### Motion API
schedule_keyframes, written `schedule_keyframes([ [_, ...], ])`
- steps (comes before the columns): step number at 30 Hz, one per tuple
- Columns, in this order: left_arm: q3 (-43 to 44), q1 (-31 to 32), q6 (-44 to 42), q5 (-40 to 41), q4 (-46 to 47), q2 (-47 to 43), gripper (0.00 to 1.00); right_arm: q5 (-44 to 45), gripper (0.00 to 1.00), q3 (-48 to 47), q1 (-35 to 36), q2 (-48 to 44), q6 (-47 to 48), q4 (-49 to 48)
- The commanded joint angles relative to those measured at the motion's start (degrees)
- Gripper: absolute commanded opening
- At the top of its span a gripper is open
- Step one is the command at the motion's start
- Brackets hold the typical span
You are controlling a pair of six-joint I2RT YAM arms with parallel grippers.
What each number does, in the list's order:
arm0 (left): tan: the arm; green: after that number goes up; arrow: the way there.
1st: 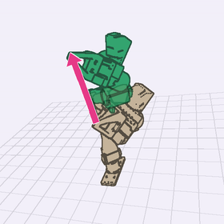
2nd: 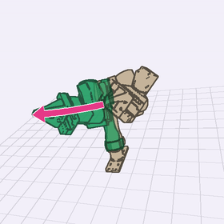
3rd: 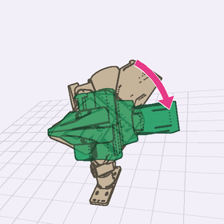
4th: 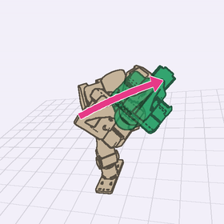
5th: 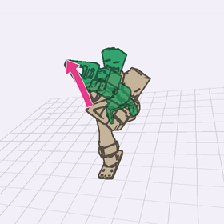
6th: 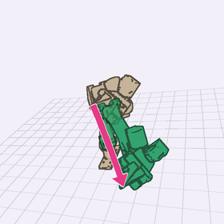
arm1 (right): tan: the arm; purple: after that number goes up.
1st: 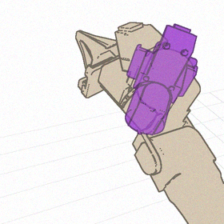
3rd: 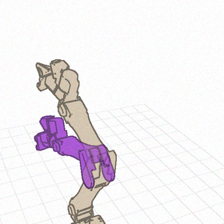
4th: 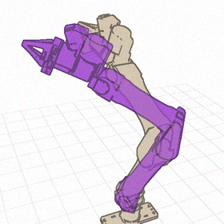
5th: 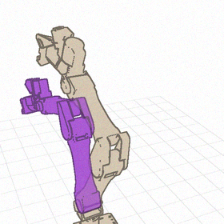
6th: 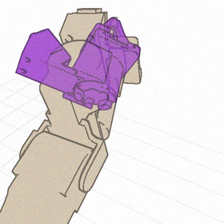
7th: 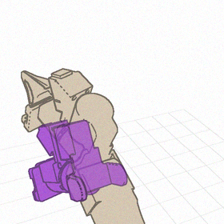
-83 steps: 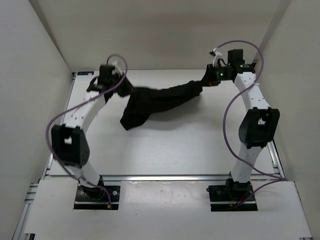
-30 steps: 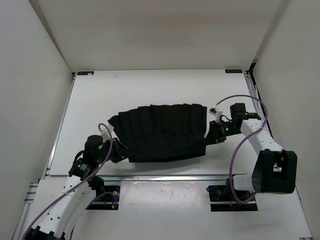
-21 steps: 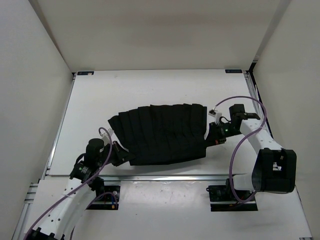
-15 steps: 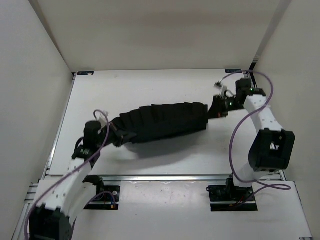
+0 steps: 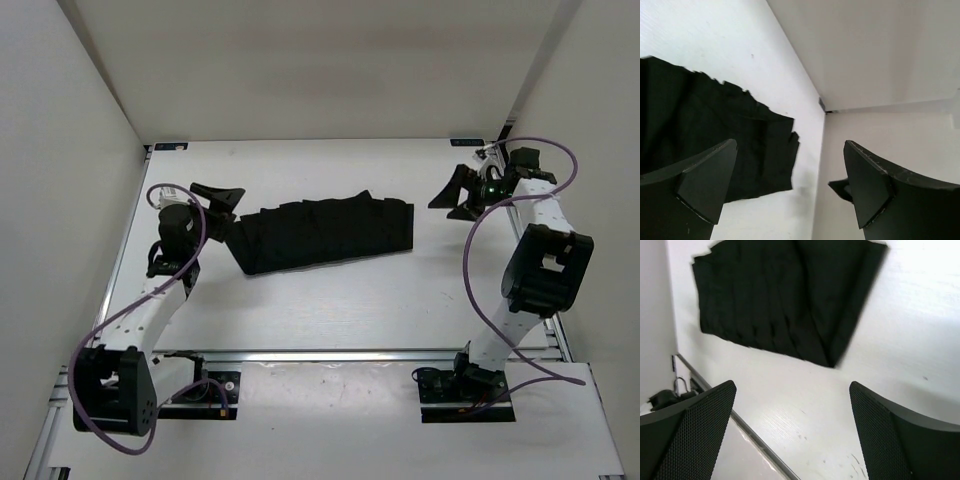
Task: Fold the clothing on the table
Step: Fold the skirt
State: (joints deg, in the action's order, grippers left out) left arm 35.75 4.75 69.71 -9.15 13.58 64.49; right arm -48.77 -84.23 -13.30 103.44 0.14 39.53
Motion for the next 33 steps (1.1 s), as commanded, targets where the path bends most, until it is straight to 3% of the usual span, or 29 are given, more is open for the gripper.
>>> schedule_keyframes([
  [1, -1.03, -1.41, -8.61, 1.51, -6.62, -4.02, 0.99, 4.47, 0.99, 1.00, 0.90, -0.87, 10.29, 4.05],
  [3, 1.25, -0.71, -18.15, -0.24, -11.72, -2.10, 0.98, 6.40, 0.99, -2.32, 1.26, 2.01, 16.18, 6.08],
  [7, 15.53, 5.61, -39.25, 2.18, -30.66, 10.96, 0.99, 4.57, 0.99, -10.94, 2.13, 6.50, 19.55, 2.24],
  [10, 25.23, 9.48, -45.44, 4.93, -40.01, 21.60, 0.98, 2.55, 0.99, -13.50, 3.37, 10.28, 20.07, -1.55],
  [15, 35.95, 10.79, -46.94, 8.53, -47.24, 31.75, 0.99, 0.87, 0.99, -16.76, 4.86, 14.94, 20.68, -3.41],
  [18, 38.86, 11.16, -47.92, 11.23, -47.95, 33.77, 0.99, -0.27, 0.99, -24.65, 7.57, 20.20, 22.36, 2.29],
  [25, 38.95, 7.81, -50.55, 11.26, -42.33, 35.18, 0.99, 0.34, 0.98, -43.89, 14.60, 32.25, 20.24, 8.89],
  [30, 42.64, 6.67, -51.69, 9.41, -40.91, 39.39, 0.97, 1.66, 0.98, -58.66, 19.18, 40.96, 23.76, 20.31],
  [33, 45.81, 7.37, -53.01, 9.32, -41.36, 41.94, 0.98, 2.89, 0.97, -61.76, 20.33, 45.44, 21.49, 20.77],
])
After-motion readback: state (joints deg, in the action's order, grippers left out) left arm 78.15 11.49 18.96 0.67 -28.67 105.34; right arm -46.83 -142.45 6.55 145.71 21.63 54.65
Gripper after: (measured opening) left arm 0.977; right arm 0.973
